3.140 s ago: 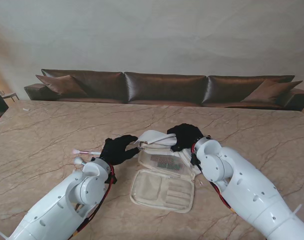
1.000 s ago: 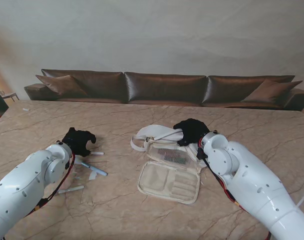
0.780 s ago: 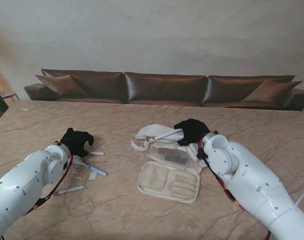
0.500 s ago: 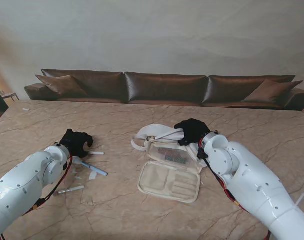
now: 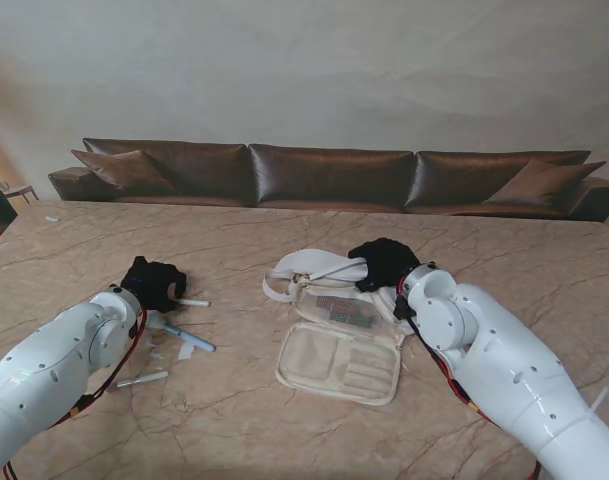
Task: Pack the cosmetics bag
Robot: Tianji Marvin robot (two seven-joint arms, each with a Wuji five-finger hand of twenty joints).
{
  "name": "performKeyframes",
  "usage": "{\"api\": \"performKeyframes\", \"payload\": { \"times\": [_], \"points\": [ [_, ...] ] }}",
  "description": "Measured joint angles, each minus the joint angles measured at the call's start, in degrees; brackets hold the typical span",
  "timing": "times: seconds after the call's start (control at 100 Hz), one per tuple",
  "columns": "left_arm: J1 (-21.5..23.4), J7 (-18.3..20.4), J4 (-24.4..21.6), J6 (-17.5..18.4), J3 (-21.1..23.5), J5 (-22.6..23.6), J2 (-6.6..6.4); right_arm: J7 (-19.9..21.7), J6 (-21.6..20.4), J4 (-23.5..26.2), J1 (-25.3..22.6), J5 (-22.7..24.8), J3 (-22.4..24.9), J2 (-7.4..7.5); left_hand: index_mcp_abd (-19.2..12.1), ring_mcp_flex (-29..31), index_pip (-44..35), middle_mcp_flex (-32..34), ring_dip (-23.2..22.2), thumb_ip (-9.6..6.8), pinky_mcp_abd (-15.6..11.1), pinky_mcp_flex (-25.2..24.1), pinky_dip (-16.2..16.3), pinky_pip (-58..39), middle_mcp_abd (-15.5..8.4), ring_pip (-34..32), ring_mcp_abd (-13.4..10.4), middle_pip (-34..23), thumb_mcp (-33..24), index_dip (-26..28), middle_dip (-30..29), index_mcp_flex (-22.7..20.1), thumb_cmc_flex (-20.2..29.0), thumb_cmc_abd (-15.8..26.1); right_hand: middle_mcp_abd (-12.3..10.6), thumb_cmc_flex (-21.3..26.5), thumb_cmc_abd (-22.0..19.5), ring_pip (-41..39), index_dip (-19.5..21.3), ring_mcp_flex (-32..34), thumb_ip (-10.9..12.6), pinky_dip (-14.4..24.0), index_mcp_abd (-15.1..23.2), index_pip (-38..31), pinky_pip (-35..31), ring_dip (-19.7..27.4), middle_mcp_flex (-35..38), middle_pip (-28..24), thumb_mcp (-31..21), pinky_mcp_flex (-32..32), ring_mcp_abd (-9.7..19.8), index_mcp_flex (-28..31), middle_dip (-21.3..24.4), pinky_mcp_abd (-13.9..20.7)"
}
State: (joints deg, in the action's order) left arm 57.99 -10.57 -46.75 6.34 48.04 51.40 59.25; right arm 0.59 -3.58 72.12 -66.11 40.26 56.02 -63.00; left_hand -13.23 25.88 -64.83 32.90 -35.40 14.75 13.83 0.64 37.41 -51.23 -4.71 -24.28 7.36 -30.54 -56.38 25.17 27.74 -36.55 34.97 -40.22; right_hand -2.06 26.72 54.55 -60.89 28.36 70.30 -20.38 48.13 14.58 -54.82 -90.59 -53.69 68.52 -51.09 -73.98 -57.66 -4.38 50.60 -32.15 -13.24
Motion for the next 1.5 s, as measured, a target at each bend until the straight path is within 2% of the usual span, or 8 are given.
{"api": "performKeyframes", "payload": {
  "times": [0.18, 0.65, 0.72, 0.77, 1.01, 1.32, 1.41, 1.5],
  "points": [
    [-0.70, -1.85, 1.08, -0.15, -1.74, -1.46, 0.30, -0.08, 0.00, -0.27, 0.25, -0.33, -0.38, 0.00, 0.68, 0.59, -0.06, 1.63, -0.12, 0.89, 0.00, 0.00, 0.03, -0.69, -0.13, -0.34, -0.15, -0.09, -0.96, -0.28, 0.48, -2.85, 0.60, -0.23, 0.07, 0.00, -0.03, -0.44, -0.01, 0.01, 0.04, 0.51, -0.04, 0.00, -0.04, -0.05, 0.00, 0.00, 0.00, 0.00, 0.00, 0.00, 0.00, 0.00],
    [-0.48, -3.76, 2.11, -2.03, -1.53, -3.34, 1.82, 0.01, 0.06, -0.49, 0.58, -0.47, -0.90, -0.05, 1.35, 1.17, 0.65, 2.28, -0.75, 0.96, 0.00, -0.12, 0.05, -1.37, -0.59, -1.05, -0.18, -0.66, -2.52, 1.81, 0.70, -1.94, -0.71, -0.12, 0.17, 0.01, -0.38, -0.69, -0.01, 0.09, 0.11, 0.51, -0.40, -0.02, -0.49, -0.36, 0.00, 0.00, 0.00, -0.02, -0.01, -0.02, 0.00, 0.00],
    [-0.06, -3.90, 1.95, -2.17, -1.12, -3.32, 1.86, -0.06, 0.06, -0.57, 0.67, -0.56, -1.07, -0.05, 1.73, 1.17, 0.65, 2.25, -0.75, -3.54, 0.00, -0.23, 0.05, -1.37, -0.59, -1.07, -0.19, -0.66, -4.80, 4.71, 0.70, -0.32, -3.11, 0.04, 0.21, 0.01, -0.38, -0.71, -0.01, 0.12, 0.15, 0.53, -0.44, -0.02, -0.50, -0.66, 0.00, 0.00, 0.00, -0.02, -0.02, -0.02, 0.00, 0.00],
    [0.19, -4.10, 1.82, -2.30, -0.93, -3.33, 1.88, -0.07, 0.05, -0.64, 0.72, -0.68, -1.18, -0.05, 1.85, 1.17, 0.65, 2.14, -0.75, -4.22, 0.00, -0.26, 0.05, -1.37, -0.59, -1.07, -0.19, -0.66, -5.25, 5.60, 0.70, 0.25, -3.19, 0.05, 0.21, 0.01, -0.40, -0.87, -0.01, 0.13, 0.16, 0.71, -0.44, -0.02, -0.56, -0.76, 0.00, 0.00, 0.00, -0.02, -0.02, -0.02, 0.00, 0.00],
    [1.37, -5.46, 1.40, -3.24, 0.04, -3.61, 2.11, 0.02, 0.04, -0.72, 0.81, -0.79, -1.28, -0.08, 2.53, 1.17, 0.52, 2.14, -0.75, -4.30, 0.00, -0.49, 0.06, -1.37, -0.63, -1.55, -0.20, -0.66, -5.37, 5.67, 0.70, 2.52, -3.19, 0.18, 0.22, 0.01, -0.43, -1.11, -0.02, 0.13, 0.19, 0.91, -0.45, -0.02, -0.60, -0.76, 0.00, 0.00, 0.00, -0.03, -0.03, -0.02, 0.00, 0.00],
    [1.20, -6.37, 1.85, -3.51, -0.49, -4.86, 2.50, 0.61, 0.09, -0.41, 0.77, -0.56, -1.10, -0.07, 5.06, 1.17, 0.50, 2.19, -0.76, -4.32, 0.00, -0.52, 0.06, -1.38, -0.64, -1.63, -0.20, -0.67, -5.33, 5.73, 0.70, 0.26, -3.10, 0.17, 0.22, 0.01, -0.47, -1.11, -0.02, 0.13, 0.19, 0.88, -0.45, -0.02, -0.60, -0.61, 0.00, 0.01, 0.00, -0.03, -0.03, -0.02, 0.00, 0.00],
    [0.87, -6.93, 2.37, -3.51, -0.95, -5.37, 2.75, 0.62, 0.10, -0.38, 0.77, -0.56, -1.10, -0.06, 5.13, 1.17, 0.83, 2.24, -0.76, -1.55, 0.00, -0.52, 0.06, -1.38, -0.65, -1.65, -0.21, -0.73, -4.30, 5.67, 0.70, -1.43, -1.35, 0.08, 0.22, 0.01, -0.47, -1.12, -0.02, 0.13, 0.19, 0.88, -0.45, -0.02, -0.61, -0.61, 0.00, 0.01, 0.00, -0.03, -0.03, -0.02, 0.00, 0.00],
    [0.55, -7.58, 2.94, -3.45, -1.40, -6.06, 3.01, 0.71, 0.17, -0.31, 0.75, -0.56, -1.09, -0.04, 5.07, 1.27, 1.24, 3.67, -0.77, -0.93, 0.00, -0.53, 0.06, -1.39, -0.70, -1.77, -0.22, -1.32, -2.96, 4.58, 0.70, -3.42, -0.41, 0.06, 0.22, 0.01, -0.47, -1.12, -0.02, 0.13, 0.20, 0.88, -0.45, -0.02, -0.61, -0.60, 0.00, 0.01, 0.00, -0.03, -0.03, -0.02, 0.00, 0.00]
  ]
}}
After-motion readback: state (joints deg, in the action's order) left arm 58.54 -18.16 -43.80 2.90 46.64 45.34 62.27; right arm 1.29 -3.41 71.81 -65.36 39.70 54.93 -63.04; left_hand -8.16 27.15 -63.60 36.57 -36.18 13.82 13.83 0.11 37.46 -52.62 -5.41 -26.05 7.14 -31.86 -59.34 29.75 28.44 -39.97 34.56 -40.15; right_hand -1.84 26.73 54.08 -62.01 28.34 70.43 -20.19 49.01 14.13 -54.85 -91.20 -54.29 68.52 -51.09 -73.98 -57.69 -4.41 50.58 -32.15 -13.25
